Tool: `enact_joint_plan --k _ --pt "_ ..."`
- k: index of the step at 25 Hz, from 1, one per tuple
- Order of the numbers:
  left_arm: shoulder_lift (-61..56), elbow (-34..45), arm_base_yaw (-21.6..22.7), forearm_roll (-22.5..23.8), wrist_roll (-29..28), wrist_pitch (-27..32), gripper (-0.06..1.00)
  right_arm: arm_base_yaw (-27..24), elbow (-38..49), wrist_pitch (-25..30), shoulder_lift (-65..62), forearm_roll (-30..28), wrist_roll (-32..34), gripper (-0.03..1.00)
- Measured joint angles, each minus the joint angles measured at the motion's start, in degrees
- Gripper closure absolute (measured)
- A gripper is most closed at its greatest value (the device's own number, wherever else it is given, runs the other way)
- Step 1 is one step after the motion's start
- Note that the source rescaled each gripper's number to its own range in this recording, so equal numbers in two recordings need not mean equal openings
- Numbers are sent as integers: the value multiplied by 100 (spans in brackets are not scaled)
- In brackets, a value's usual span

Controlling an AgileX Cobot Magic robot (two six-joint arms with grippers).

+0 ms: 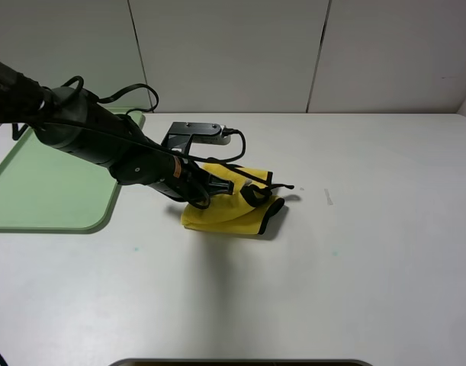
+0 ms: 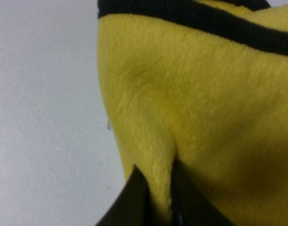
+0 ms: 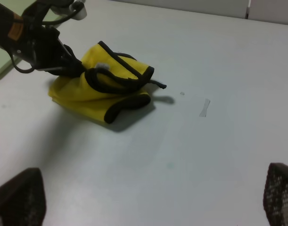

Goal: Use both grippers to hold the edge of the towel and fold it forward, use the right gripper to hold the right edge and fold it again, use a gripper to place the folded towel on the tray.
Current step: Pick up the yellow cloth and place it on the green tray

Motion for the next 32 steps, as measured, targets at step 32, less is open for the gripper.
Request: enact_joint_plan --k 32 --pt "-1153 0 2503 761 918 1934 90 0 0 0 0 0 0 -3"
